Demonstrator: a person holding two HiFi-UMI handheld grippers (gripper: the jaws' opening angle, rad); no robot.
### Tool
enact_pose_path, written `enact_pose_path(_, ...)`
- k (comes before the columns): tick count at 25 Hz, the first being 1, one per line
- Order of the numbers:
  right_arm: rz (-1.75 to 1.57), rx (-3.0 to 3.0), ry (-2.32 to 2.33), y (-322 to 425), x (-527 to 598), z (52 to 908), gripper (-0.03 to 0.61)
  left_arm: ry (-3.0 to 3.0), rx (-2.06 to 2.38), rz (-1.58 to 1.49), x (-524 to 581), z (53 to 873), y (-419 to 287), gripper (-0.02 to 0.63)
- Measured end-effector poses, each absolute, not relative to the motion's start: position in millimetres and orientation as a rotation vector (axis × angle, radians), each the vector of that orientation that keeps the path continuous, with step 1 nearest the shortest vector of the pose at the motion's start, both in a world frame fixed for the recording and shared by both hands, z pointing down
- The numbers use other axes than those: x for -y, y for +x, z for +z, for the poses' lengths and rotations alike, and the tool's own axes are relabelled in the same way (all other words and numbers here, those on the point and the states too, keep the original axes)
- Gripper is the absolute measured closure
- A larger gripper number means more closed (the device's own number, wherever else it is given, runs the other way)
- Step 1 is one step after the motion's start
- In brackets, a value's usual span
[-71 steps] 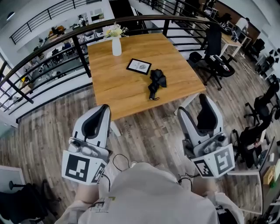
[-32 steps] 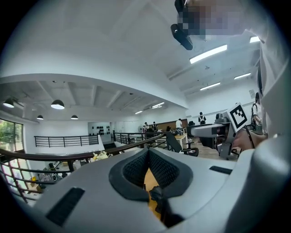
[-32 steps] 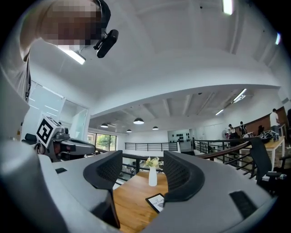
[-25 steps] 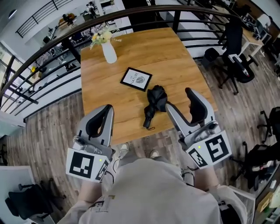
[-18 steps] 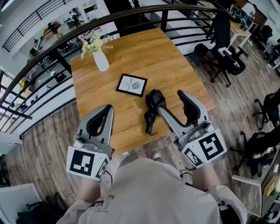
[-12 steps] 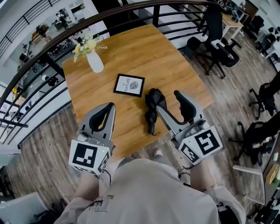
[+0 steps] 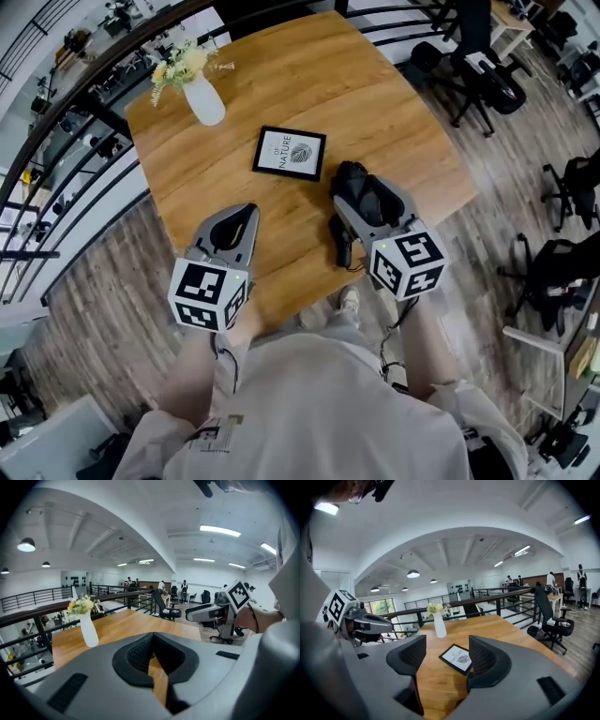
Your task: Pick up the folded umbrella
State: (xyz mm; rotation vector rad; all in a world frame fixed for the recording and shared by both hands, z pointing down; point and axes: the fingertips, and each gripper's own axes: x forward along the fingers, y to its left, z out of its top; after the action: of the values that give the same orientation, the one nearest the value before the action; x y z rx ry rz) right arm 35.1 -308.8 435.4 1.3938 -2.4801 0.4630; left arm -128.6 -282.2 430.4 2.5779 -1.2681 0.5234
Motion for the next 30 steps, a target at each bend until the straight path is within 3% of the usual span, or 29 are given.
enact_pose_path(8,0.715,2.257,1.35,47,344,570,0.275,2.401,1.212,0.617,291,520,-149,0.597)
enact_pose_path(16,0.752,1.95,1.341,69,348,698,0.255,2.325,1.152,0.679,291,574,-150,0.597)
enact_pose_path(30,0.877,1.867,1.448,102,352,738,0.247,2.306,1.074,0.659,265,581,-116,0.597)
